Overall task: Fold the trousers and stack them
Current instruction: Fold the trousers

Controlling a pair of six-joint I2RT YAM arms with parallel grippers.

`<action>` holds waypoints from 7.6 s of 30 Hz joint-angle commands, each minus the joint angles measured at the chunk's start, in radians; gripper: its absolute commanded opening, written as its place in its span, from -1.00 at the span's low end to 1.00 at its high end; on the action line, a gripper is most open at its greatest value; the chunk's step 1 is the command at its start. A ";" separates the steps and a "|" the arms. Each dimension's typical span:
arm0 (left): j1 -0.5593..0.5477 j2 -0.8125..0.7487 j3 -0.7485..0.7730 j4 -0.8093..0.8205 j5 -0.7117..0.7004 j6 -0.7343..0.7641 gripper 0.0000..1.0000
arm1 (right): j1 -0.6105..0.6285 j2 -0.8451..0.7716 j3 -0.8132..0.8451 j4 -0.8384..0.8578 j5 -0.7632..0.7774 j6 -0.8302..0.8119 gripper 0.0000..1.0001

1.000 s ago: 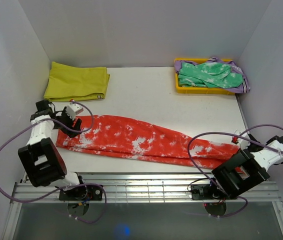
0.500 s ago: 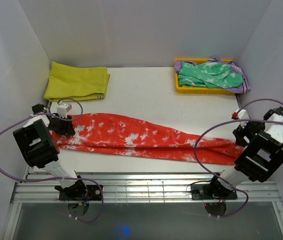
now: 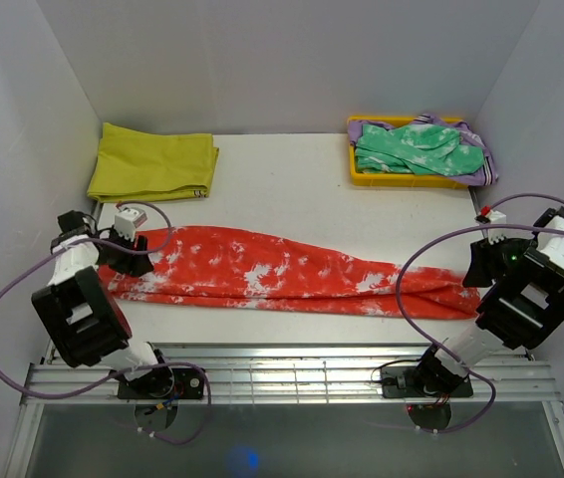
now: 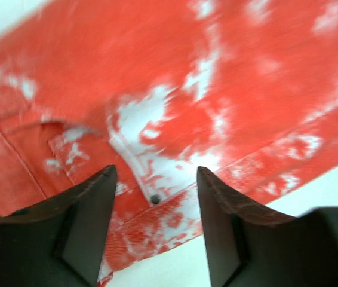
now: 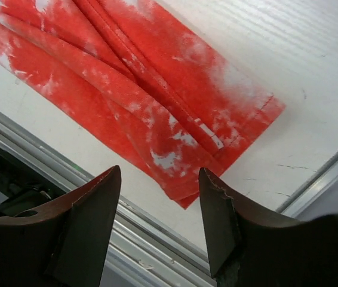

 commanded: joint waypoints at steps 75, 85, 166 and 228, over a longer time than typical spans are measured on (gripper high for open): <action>-0.301 0.062 -0.065 -0.011 -0.366 -0.353 0.27 | -0.157 -0.278 -0.112 0.333 -0.002 -0.794 0.80; -0.085 0.213 0.128 0.016 -0.386 -0.166 0.24 | -0.119 -0.104 0.101 0.071 -0.009 -0.476 0.92; -0.772 -0.016 0.069 0.104 -0.002 -0.193 0.60 | 0.377 0.148 0.103 0.255 0.171 -0.192 -0.41; -1.233 0.191 0.277 0.393 -0.199 -0.336 0.32 | 0.159 0.136 0.421 -0.015 -0.177 0.046 0.81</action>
